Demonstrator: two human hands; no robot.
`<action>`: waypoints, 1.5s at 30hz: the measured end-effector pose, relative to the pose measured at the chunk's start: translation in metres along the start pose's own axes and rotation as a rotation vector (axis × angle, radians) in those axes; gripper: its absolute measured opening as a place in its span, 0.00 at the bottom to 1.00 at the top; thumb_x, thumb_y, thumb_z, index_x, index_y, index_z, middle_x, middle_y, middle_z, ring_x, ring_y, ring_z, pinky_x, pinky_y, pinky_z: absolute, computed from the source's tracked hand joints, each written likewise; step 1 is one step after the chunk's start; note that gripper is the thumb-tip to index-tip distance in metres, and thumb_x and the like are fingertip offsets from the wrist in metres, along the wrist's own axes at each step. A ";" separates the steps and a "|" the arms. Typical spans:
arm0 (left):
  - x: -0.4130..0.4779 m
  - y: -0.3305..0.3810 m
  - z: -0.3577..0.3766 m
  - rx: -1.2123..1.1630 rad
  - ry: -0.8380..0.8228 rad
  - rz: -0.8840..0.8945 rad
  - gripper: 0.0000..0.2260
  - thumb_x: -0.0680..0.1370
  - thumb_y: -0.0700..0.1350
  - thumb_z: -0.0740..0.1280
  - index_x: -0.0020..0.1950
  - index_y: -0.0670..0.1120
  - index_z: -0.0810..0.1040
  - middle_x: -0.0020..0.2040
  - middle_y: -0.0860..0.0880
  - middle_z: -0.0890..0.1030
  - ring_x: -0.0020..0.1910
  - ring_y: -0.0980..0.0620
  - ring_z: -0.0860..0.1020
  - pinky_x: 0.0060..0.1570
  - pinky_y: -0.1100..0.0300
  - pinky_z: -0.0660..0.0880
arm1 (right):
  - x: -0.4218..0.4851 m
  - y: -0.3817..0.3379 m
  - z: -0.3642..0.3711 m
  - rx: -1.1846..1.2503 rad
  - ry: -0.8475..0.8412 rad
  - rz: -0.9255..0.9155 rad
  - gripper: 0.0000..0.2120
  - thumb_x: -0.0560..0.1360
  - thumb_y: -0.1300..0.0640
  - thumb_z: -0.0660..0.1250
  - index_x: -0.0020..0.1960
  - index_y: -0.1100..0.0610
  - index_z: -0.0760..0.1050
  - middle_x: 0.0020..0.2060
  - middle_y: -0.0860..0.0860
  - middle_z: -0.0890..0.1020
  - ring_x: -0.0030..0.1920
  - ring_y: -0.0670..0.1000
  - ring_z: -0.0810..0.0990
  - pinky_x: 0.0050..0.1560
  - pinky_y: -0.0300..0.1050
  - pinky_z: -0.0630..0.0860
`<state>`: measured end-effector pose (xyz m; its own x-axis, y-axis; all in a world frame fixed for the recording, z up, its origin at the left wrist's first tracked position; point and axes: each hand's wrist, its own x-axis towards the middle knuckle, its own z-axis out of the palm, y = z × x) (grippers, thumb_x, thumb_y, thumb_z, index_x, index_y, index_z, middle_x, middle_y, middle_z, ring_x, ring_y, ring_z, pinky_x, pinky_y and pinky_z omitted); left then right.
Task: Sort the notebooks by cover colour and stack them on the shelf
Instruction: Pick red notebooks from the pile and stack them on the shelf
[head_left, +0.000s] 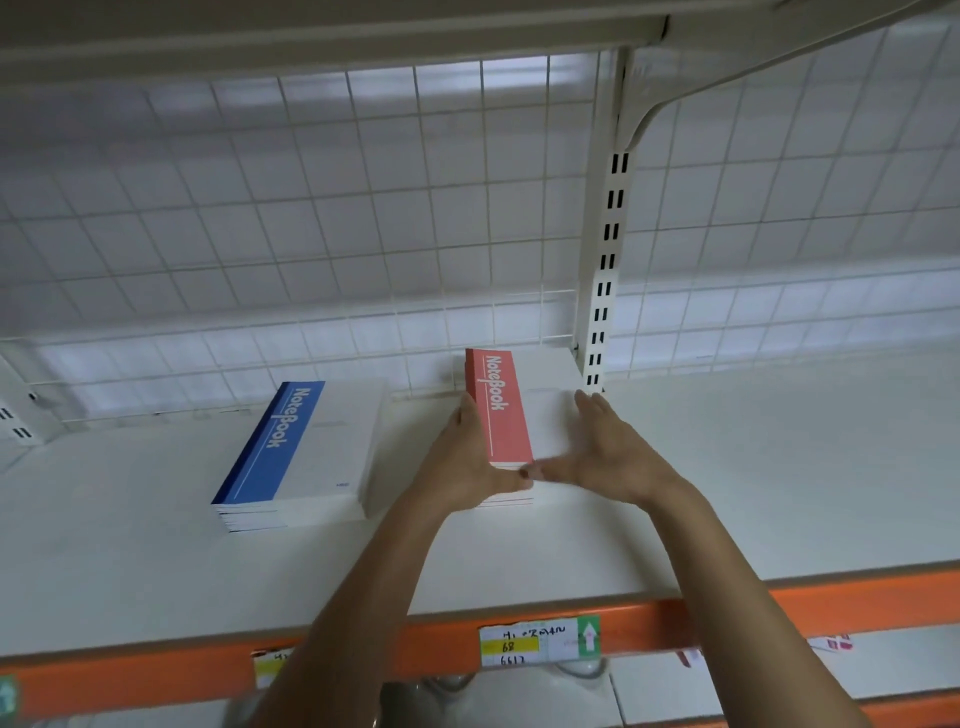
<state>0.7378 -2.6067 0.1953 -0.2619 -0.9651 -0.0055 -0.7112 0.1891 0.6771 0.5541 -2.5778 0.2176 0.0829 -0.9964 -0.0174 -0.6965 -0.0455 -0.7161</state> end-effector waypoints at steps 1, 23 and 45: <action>0.000 0.000 0.000 0.015 0.006 -0.007 0.53 0.61 0.58 0.78 0.75 0.51 0.49 0.68 0.50 0.69 0.64 0.48 0.72 0.55 0.50 0.77 | 0.001 0.002 0.000 -0.041 -0.035 -0.007 0.44 0.62 0.43 0.77 0.70 0.55 0.58 0.61 0.49 0.66 0.63 0.49 0.66 0.60 0.42 0.66; -0.071 -0.008 -0.056 0.168 0.364 -0.131 0.29 0.81 0.55 0.57 0.77 0.44 0.53 0.76 0.45 0.59 0.75 0.48 0.59 0.70 0.56 0.58 | -0.019 -0.077 0.052 -0.236 0.054 -0.365 0.23 0.80 0.55 0.57 0.74 0.59 0.60 0.74 0.55 0.63 0.75 0.52 0.57 0.73 0.42 0.53; -0.333 -0.264 -0.264 0.408 0.622 -0.480 0.21 0.80 0.56 0.57 0.69 0.45 0.71 0.65 0.45 0.75 0.63 0.45 0.73 0.62 0.53 0.69 | -0.108 -0.355 0.381 -0.124 -0.177 -0.528 0.22 0.82 0.55 0.54 0.74 0.60 0.60 0.73 0.55 0.63 0.74 0.51 0.59 0.70 0.37 0.50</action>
<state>1.1851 -2.3831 0.2124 0.4427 -0.8581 0.2600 -0.8616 -0.3269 0.3883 1.0641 -2.4271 0.2079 0.5537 -0.8093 0.1963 -0.6055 -0.5530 -0.5723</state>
